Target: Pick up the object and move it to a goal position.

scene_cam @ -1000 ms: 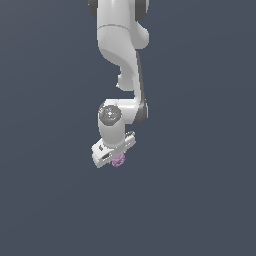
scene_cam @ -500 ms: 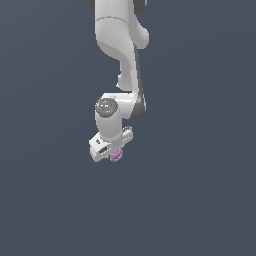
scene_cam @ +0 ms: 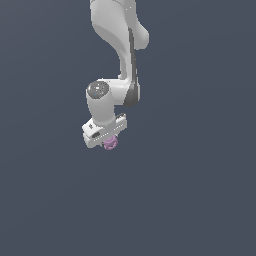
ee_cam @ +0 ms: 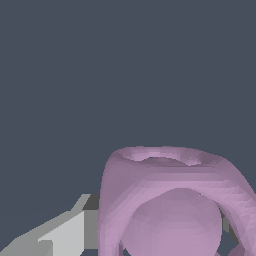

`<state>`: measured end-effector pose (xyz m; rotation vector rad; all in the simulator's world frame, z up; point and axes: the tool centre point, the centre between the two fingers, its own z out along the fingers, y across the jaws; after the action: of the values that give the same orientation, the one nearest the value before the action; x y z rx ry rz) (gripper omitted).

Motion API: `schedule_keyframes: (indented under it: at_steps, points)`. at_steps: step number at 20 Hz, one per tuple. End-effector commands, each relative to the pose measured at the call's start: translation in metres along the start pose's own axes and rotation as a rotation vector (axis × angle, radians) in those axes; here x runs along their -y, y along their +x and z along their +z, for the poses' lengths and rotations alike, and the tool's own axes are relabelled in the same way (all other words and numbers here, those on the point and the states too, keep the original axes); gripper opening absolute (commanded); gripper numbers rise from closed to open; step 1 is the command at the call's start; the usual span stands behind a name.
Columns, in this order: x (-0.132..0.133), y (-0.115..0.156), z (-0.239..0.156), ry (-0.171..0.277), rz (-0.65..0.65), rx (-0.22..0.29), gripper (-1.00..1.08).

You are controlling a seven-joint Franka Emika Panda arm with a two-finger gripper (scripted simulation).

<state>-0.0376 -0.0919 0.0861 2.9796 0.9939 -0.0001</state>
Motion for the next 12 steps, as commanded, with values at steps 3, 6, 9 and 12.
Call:
schedule_keyframes:
  at_steps: [3, 6, 9, 12]
  points:
    - [0.002, -0.02, -0.013, 0.0, 0.0, 0.0, -1.0]
    - [0.003, -0.028, -0.018, 0.0, 0.0, 0.0, -1.0]
    - [0.003, -0.032, -0.021, 0.001, -0.001, 0.0, -1.0]
    - [0.002, -0.032, -0.021, 0.001, -0.001, 0.0, -1.0]
